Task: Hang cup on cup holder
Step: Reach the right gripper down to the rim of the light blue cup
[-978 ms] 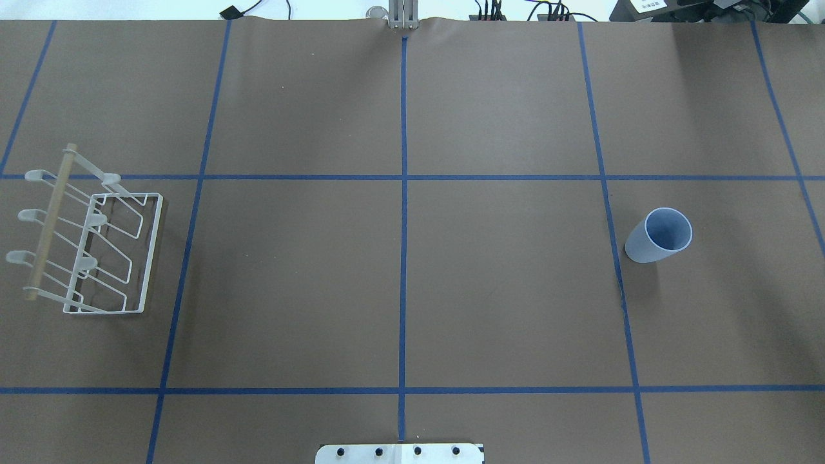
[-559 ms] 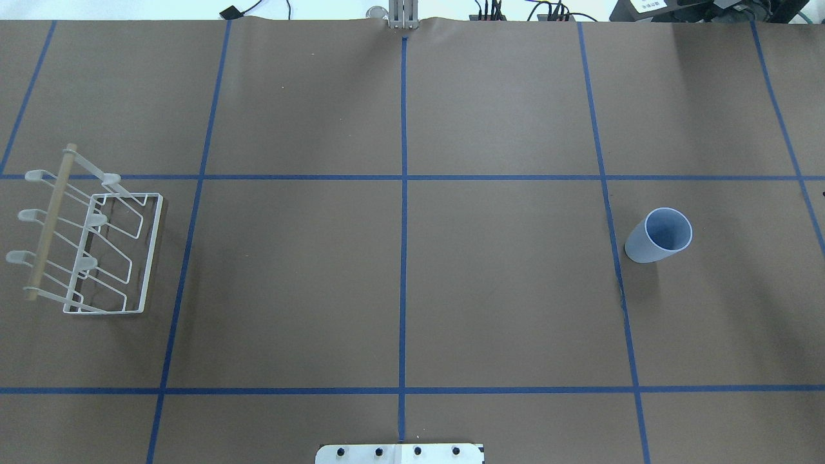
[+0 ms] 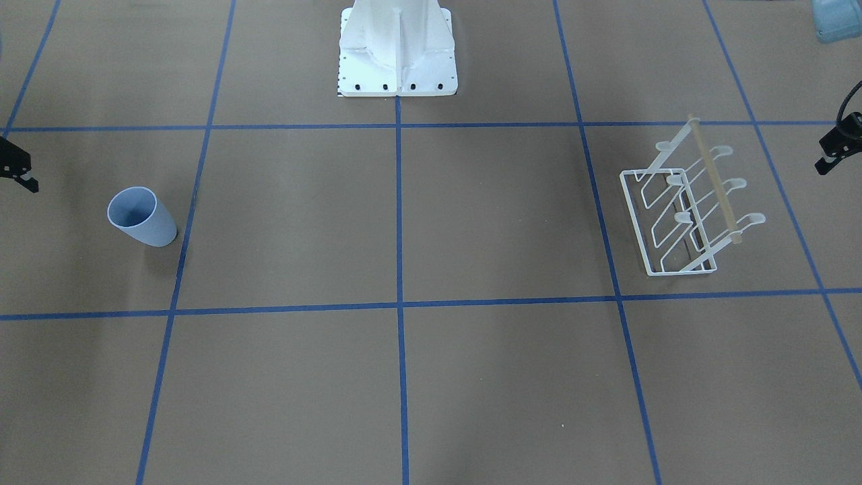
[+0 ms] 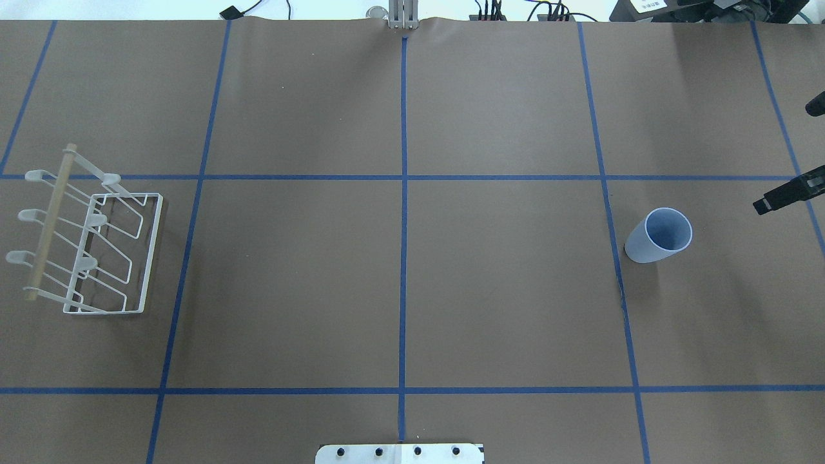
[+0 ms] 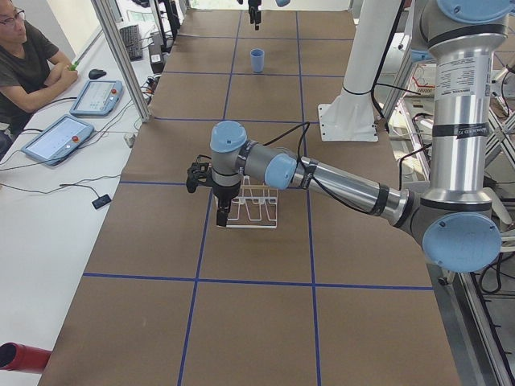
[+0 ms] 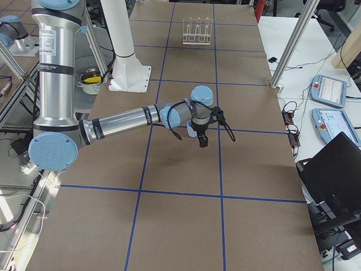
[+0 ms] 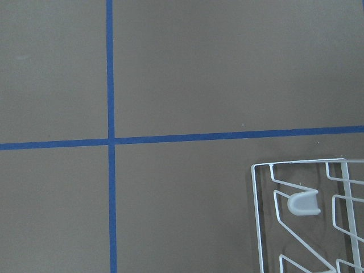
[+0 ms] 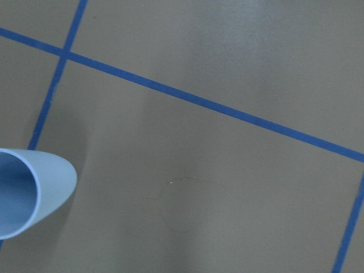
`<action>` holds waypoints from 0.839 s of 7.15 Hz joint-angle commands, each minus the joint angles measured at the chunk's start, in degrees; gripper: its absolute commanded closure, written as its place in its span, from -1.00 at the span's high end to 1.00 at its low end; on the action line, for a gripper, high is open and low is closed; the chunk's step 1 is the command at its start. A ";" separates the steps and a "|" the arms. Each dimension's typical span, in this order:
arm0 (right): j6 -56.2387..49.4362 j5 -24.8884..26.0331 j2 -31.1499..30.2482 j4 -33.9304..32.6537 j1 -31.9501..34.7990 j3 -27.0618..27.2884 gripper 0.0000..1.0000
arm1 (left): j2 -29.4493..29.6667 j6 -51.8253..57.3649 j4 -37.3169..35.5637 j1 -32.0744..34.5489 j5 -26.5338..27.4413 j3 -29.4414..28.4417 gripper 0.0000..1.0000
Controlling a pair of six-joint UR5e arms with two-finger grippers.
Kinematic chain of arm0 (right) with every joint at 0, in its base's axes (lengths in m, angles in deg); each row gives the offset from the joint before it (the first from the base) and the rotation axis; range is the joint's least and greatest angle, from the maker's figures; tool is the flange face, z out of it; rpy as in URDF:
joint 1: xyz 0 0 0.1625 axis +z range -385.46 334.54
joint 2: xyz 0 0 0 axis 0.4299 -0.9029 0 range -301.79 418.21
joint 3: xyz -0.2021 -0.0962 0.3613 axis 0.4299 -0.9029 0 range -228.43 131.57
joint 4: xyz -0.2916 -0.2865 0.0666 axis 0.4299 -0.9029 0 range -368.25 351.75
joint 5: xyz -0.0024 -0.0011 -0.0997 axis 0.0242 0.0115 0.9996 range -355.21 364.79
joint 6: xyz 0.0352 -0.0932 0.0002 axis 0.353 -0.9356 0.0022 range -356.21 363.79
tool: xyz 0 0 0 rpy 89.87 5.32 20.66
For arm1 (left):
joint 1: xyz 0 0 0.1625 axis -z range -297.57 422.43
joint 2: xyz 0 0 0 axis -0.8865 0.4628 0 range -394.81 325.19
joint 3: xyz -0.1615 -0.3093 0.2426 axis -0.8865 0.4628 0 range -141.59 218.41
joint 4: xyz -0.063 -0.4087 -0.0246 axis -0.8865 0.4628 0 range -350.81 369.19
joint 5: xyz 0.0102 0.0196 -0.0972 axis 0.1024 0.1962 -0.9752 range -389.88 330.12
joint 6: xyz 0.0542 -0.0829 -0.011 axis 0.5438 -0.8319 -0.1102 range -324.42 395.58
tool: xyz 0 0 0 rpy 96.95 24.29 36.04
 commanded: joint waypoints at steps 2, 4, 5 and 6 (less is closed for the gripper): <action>8.27 0.79 0.32 3.88 -6.96 0.05 0.98 | 0.07 0.05 -0.12 -0.06 0.15 -0.11 0.97; 8.19 0.79 0.41 3.97 -8.03 0.05 0.89 | 0.07 0.05 -0.12 -0.06 0.32 -0.11 0.97; 8.36 0.71 0.59 3.97 -8.64 -0.12 0.89 | 0.07 -0.03 -0.12 -0.06 0.32 -0.11 0.97; 8.45 0.97 1.46 3.97 -9.17 -0.30 0.90 | 0.07 -0.03 -0.12 0.03 0.32 -0.11 0.97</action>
